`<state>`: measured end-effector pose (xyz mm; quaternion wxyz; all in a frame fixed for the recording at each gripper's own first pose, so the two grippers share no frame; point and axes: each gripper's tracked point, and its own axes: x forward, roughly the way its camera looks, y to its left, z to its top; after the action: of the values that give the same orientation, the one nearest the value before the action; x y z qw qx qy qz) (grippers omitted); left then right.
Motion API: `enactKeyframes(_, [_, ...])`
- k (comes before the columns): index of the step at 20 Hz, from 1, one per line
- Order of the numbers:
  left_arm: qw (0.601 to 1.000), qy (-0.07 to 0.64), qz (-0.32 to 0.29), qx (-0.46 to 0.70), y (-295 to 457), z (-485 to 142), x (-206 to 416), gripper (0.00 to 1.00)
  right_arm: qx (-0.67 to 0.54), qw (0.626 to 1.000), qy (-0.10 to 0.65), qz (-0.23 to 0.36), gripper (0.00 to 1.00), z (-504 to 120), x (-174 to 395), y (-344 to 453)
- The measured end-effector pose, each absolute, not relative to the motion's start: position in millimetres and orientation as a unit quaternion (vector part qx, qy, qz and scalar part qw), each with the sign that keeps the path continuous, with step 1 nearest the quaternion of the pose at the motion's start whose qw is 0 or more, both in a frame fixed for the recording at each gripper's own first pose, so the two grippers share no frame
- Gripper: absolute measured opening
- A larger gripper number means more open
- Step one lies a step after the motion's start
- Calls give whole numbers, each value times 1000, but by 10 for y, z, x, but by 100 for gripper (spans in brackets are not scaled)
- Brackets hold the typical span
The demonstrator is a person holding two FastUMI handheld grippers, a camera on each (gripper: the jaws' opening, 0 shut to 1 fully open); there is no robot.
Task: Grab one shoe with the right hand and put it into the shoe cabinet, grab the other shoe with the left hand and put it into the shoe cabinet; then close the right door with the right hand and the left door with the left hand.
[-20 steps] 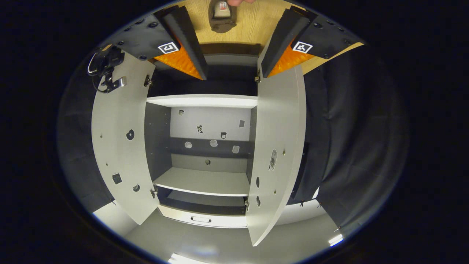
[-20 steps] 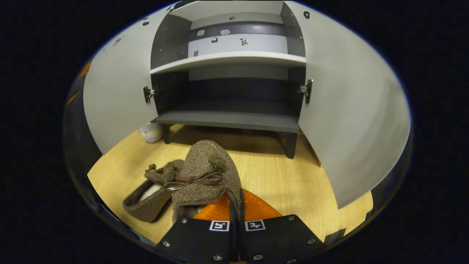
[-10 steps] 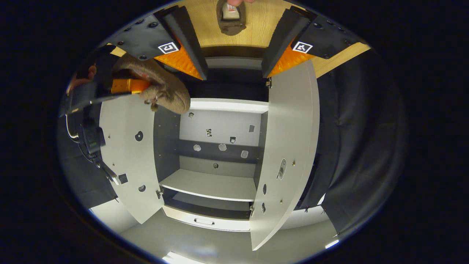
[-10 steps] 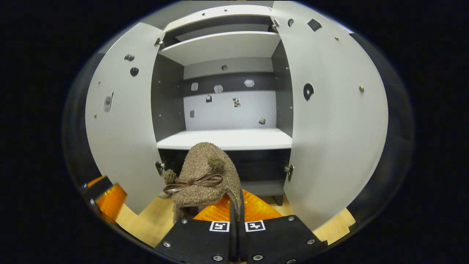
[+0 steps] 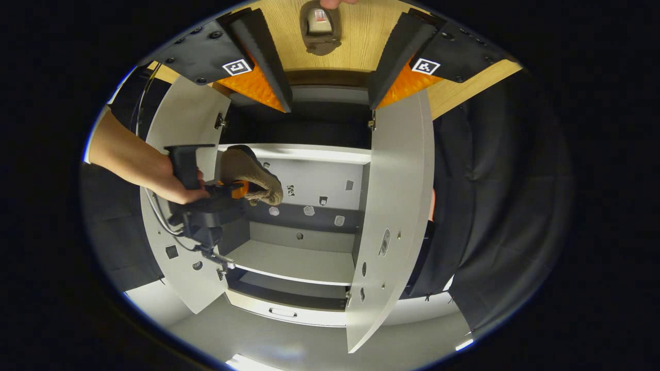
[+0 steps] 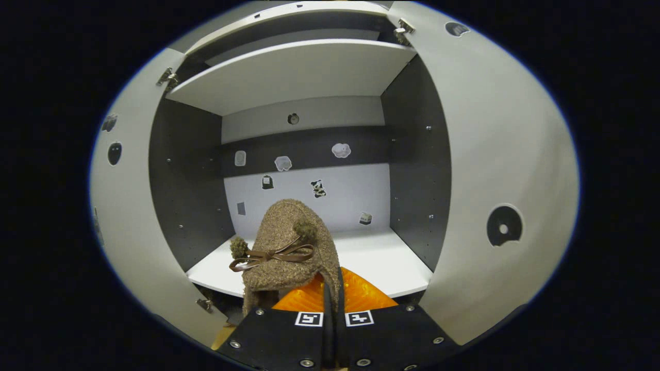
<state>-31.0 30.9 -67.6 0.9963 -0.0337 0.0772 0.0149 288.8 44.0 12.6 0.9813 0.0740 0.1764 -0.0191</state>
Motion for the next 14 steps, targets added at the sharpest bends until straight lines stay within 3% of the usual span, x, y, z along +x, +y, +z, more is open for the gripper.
enactKeyframes(6, [994, 88, 43, -38, 514, -752, -342, 97, 111, 958, 261, -50, 2, -283, 3569, 230])
enactKeyframes(10, [993, 92, 58, -38, 624, -785, -320, 100, 139, 938, 311, -64, 5, -563, 3719, 108])
enactKeyframes(13, [993, 96, 63, -37, 663, -820, -294, 97, 165, 932, 317, -59, 14, -582, 3784, 95])
enactKeyframes(14, [993, 96, 64, -36, 669, -835, -278, 97, 158, 934, 314, -60, 11, -574, 3790, 94])
